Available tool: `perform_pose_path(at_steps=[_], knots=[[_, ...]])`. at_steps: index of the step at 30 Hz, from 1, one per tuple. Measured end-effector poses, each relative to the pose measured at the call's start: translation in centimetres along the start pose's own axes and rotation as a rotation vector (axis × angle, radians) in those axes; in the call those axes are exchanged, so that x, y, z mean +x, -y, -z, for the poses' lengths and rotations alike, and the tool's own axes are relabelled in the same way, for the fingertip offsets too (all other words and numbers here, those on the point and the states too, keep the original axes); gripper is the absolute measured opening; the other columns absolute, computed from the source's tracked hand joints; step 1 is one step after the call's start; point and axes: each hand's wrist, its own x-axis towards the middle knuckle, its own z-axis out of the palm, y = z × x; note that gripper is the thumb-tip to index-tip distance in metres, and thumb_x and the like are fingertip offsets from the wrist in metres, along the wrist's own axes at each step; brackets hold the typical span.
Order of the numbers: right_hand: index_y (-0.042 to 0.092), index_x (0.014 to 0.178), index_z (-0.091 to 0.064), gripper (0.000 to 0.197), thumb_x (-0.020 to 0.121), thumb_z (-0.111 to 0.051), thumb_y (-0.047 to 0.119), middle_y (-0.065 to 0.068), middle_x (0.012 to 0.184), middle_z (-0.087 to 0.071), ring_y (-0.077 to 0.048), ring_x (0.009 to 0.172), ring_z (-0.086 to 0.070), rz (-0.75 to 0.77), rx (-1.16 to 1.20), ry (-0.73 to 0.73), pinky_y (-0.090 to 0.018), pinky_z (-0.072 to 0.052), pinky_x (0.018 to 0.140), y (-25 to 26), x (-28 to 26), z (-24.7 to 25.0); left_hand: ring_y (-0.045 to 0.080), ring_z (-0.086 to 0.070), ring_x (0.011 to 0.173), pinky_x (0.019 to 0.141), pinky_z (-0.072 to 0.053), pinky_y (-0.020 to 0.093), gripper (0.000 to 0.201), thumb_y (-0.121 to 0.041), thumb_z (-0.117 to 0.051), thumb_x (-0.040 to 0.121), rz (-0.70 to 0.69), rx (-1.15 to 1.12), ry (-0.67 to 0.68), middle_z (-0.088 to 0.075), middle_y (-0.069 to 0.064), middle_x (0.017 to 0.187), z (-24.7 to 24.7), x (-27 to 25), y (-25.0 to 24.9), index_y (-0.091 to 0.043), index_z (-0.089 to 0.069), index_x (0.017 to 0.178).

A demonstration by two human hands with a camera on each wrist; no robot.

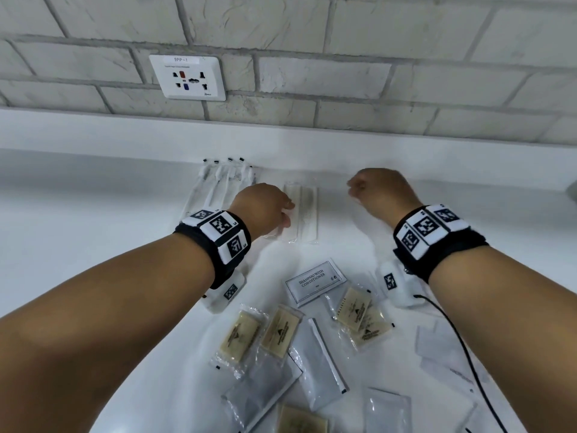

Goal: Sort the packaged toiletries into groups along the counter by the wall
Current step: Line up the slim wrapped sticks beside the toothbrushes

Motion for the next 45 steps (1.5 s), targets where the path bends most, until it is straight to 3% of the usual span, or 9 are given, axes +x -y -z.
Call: perform_pose_path(at_steps=[5, 13, 18, 22, 26, 30, 36, 40, 45], knots=[[0.004, 0.095, -0.070, 0.027, 0.083, -0.060, 0.025, -0.005, 0.079, -0.060, -0.024, 0.075, -0.057, -0.153, -0.425, 0.263, -0.025, -0.044, 0.068, -3.5, -0.8, 0.9, 0.012, -0.044, 0.129, 0.102, -0.033, 0.022, 0.043, -0.035, -0.066, 0.085, -0.068, -0.053, -0.006, -0.053, -0.012, 0.138, -0.7, 0.5, -2.4, -0.033, -0.060, 0.128], [0.007, 0.112, -0.063, 0.038, 0.082, -0.071, 0.028, -0.015, 0.118, -0.055, -0.034, 0.106, -0.058, -0.167, -0.334, 0.146, -0.036, -0.050, 0.089, -4.8, -1.3, -0.5, 0.006, -0.055, 0.116, 0.085, -0.039, 0.020, 0.025, -0.027, -0.062, 0.088, -0.107, 0.041, 0.117, -0.064, -0.017, 0.123, -1.6, 1.7, -4.0, -0.025, -0.067, 0.112], [0.002, 0.092, -0.061, 0.026, 0.080, -0.073, 0.021, -0.009, 0.091, -0.062, -0.028, 0.092, -0.060, -0.215, -0.205, 0.208, -0.029, -0.046, 0.071, -4.4, -1.1, -0.7, 0.006, -0.058, 0.098, 0.073, -0.039, 0.022, 0.001, -0.027, -0.061, 0.086, -0.124, 0.090, 0.128, -0.069, -0.014, 0.108, -1.3, 1.8, -4.2, -0.028, -0.062, 0.085], [0.003, 0.084, -0.065, 0.021, 0.081, -0.068, 0.024, -0.010, 0.084, -0.062, -0.026, 0.081, -0.058, -0.207, -0.175, 0.266, -0.023, -0.034, 0.054, -3.5, -0.6, -0.7, 0.003, -0.058, 0.088, 0.062, -0.036, 0.020, 0.018, -0.020, -0.057, 0.086, -0.119, 0.053, 0.147, -0.071, -0.013, 0.103, -1.5, 1.9, -4.1, -0.025, -0.051, 0.070], [0.014, 0.101, -0.073, 0.025, 0.083, -0.071, 0.030, -0.006, 0.104, -0.065, -0.027, 0.100, -0.060, -0.049, -0.037, 0.099, -0.028, -0.045, 0.083, -2.0, 0.3, 0.4, 0.003, -0.061, 0.082, 0.061, -0.039, 0.019, 0.020, -0.013, -0.051, 0.086, -0.096, 0.001, 0.155, -0.073, -0.012, 0.100, -1.6, 1.7, -4.0, -0.023, -0.056, 0.070], [0.030, 0.084, -0.078, 0.014, 0.073, -0.081, 0.022, 0.011, 0.084, -0.051, -0.019, 0.095, -0.057, 0.087, 0.122, -0.087, -0.038, -0.046, 0.094, -1.9, 1.6, 1.0, 0.002, -0.059, 0.092, 0.077, -0.046, 0.021, 0.012, -0.021, -0.055, 0.090, -0.104, 0.009, 0.116, -0.070, -0.015, 0.108, -1.5, 1.5, -3.9, -0.026, -0.065, 0.087], [0.015, 0.110, -0.070, 0.035, 0.081, -0.059, -0.001, 0.018, 0.085, -0.059, -0.018, 0.095, -0.063, 0.105, -0.073, 0.117, -0.021, -0.044, 0.069, -3.6, 1.2, -2.4, 0.002, -0.056, 0.092, 0.076, -0.041, 0.020, 0.011, -0.023, -0.060, 0.088, -0.107, 0.012, 0.130, -0.069, -0.017, 0.109, -1.6, 1.8, -3.8, -0.026, -0.066, 0.096], [0.027, 0.135, -0.055, 0.046, 0.089, -0.059, 0.018, 0.000, 0.135, -0.050, -0.022, 0.123, -0.050, 0.087, -0.145, 0.189, -0.029, -0.040, 0.099, -2.8, 0.1, -0.9, 0.006, -0.057, 0.102, 0.078, -0.041, 0.022, 0.010, -0.028, -0.060, 0.090, -0.125, 0.036, 0.116, -0.067, -0.016, 0.114, -1.7, 1.7, -3.6, -0.028, -0.066, 0.097], [0.027, 0.144, -0.041, 0.060, 0.088, -0.063, 0.031, 0.012, 0.158, -0.025, -0.022, 0.138, -0.038, 0.213, -0.448, 0.421, -0.039, -0.034, 0.111, -0.1, -1.6, -0.4, 0.009, -0.056, 0.113, 0.079, -0.039, 0.021, 0.023, -0.029, -0.058, 0.092, -0.142, 0.043, 0.085, -0.066, -0.016, 0.120, -1.8, 1.7, -3.7, -0.026, -0.067, 0.112]])
